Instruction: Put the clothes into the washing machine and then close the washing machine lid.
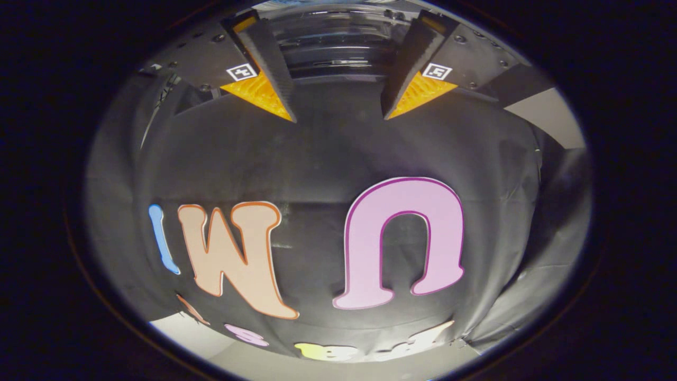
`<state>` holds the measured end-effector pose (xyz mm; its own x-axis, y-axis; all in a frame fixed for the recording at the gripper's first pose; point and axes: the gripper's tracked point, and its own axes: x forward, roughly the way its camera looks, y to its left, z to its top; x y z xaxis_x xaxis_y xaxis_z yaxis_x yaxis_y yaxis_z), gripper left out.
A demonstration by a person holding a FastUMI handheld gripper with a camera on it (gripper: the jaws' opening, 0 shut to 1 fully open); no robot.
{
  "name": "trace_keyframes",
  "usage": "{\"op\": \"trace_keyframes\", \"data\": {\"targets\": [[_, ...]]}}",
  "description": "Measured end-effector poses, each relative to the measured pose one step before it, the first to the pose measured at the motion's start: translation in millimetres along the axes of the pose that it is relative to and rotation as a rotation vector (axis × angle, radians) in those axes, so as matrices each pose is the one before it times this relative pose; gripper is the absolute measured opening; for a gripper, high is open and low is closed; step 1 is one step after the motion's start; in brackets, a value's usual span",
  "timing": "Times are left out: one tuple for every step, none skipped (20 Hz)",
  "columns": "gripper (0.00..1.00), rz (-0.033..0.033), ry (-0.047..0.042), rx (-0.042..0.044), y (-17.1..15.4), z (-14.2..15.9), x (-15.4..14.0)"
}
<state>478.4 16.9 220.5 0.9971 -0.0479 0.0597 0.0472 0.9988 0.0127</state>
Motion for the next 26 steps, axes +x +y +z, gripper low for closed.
{"op": "trace_keyframes", "data": {"targets": [[0.97,-0.00812,0.0058,0.00144,-1.25,-0.33,-2.01],[0.97,-0.00425,0.00788,0.00329,-0.52,-0.13,-2.42],[0.97,0.00042,0.01333,-0.0003,-0.21,-0.16,-3.04],[0.97,0.00369,0.01301,-0.00178,1.04,-1.63,-0.8],[0.97,0.00136,0.01158,0.00307,0.04,-0.49,-0.31],[0.97,-0.00341,0.00714,0.00379,-0.36,1.63,-1.33],[0.97,-0.00431,0.01076,-0.00334,-0.68,-0.53,-1.66],[0.97,-0.00364,0.00232,-0.00251,-0.84,-0.73,-2.97],[0.97,-0.00165,0.00103,-0.00017,-0.77,-1.59,-6.74],[0.97,-0.0006,-0.00198,0.0027,-0.76,-1.29,-5.94],[0.97,0.00173,-0.00049,-0.00198,0.36,-0.89,-3.75],[0.97,0.00081,-0.00155,0.00053,-0.72,0.27,-2.7],[0.97,-0.00127,-0.00325,0.00461,-0.64,0.54,-2.33],[0.97,-0.00314,0.00195,0.00342,-0.44,0.13,-2.29],[0.97,-0.00181,0.00416,-0.00534,-0.12,-1.19,-3.12],[0.97,-0.00074,0.00311,-0.00055,-0.6,-0.2,-1.97],[0.97,0.00063,-0.00262,-0.00073,-0.68,0.33,-2.63],[0.97,-0.0004,-0.00316,0.0039,-0.05,-0.38,-1.5],[0.97,-0.00052,-0.00362,0.00094,-0.01,-0.24,-1.27],[0.97,0.00038,0.00083,-0.00109,-0.13,0.09,-0.93],[0.97,0.00104,0.0024,-0.00244,-0.01,-0.95,-2.05],[0.97,-0.00002,-0.00252,-0.00064,-0.47,0.3,-2.11],[0.97,0.00008,-0.00441,-0.00115,-0.11,-0.89,-1.68],[0.97,0.00037,-0.00813,0.00302,-0.86,0.65,-2.33],[0.97,0.00069,-0.00759,0.00631,0.0,-0.28,-3.11],[0.97,0.00188,-0.00805,0.00483,0.05,0.29,-2.09]]}}
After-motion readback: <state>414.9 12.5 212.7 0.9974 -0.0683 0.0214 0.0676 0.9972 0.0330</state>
